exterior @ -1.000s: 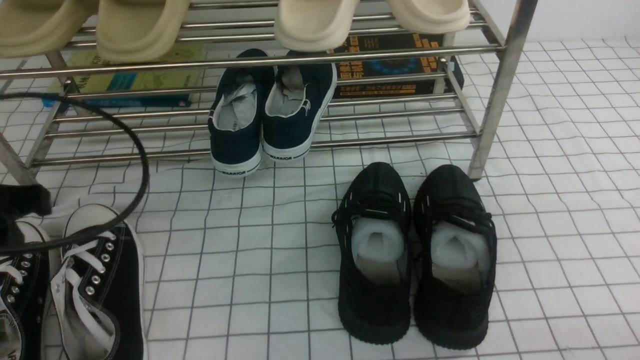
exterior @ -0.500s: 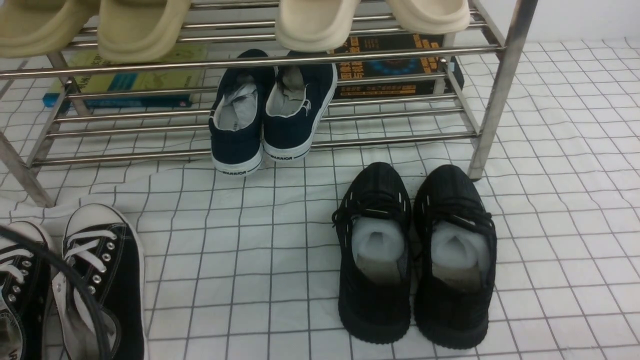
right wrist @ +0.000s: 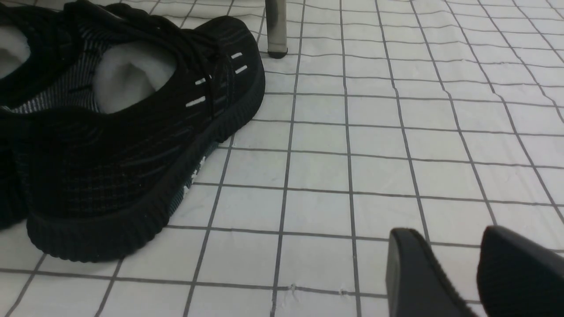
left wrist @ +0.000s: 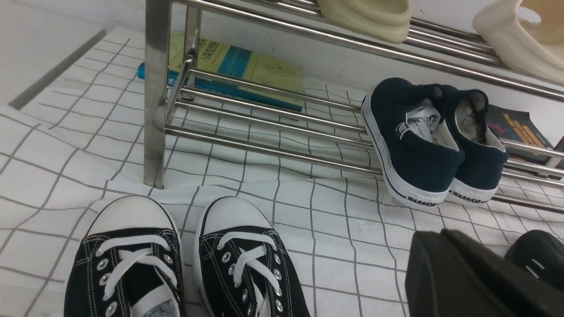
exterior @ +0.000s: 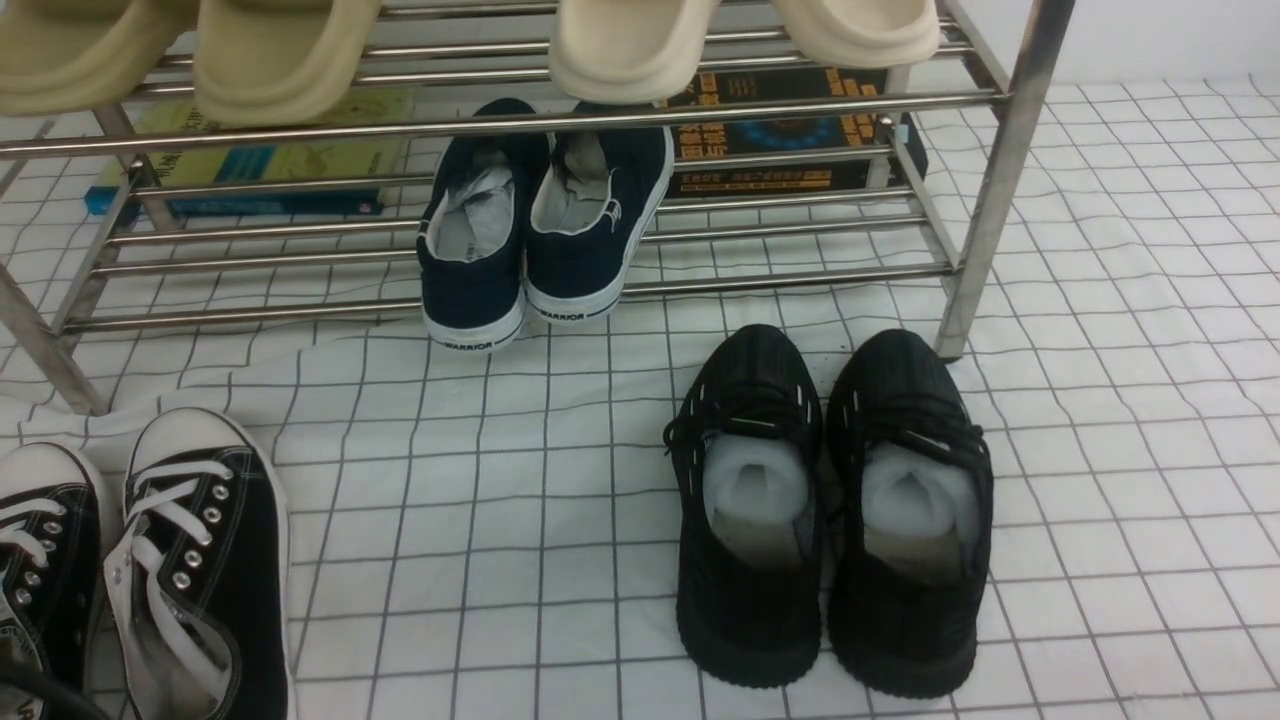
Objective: Take the shoes off the shelf with your hand from the white checkered tablecloth.
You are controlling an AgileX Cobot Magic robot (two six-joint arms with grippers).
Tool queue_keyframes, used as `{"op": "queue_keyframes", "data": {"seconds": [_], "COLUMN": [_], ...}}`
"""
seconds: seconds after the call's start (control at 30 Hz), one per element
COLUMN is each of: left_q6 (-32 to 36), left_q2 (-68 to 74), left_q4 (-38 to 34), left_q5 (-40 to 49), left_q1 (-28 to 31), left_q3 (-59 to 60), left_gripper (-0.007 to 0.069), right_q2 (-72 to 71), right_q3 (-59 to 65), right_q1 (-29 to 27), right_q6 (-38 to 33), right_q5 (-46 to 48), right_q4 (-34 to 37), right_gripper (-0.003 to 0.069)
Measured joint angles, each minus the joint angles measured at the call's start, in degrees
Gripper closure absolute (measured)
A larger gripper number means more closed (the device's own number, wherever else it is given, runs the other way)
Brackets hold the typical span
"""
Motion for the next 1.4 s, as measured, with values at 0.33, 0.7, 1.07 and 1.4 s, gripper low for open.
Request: {"op": "queue_keyframes", "data": {"seconds": [0.33, 0.7, 1.07, 1.4], "left_q6": [0.0, -12.03, -12.7, -12.45], "left_q2": [-0.02, -7.27, -9.94, -9.94], "left_q4": [1.9, 16.33, 17.49, 14.42], "left_q5": [-0.78, -3.11, -4.8, -4.73], "left_q1": [0.0, -4.21, -5.71, -5.71], "left_q3": [1.77, 18.06, 23.34, 23.34], "left_gripper": [0.0599, 0.0587, 0.0582, 0.0571], "right_q2": [0.0, 0.0, 0.0, 0.0], "right_q3": [0.0, 0.0, 0.0, 0.0], "right_q1": [0.0, 0.0, 0.0, 0.0], "right_q6": [0.0, 0.0, 0.0, 0.0], "right_q5": [0.0, 0.0, 0.0, 0.0], "right_q4": [0.0, 0.0, 0.0, 0.0], "right_gripper": [0.042, 0.042, 0.042, 0.042]}}
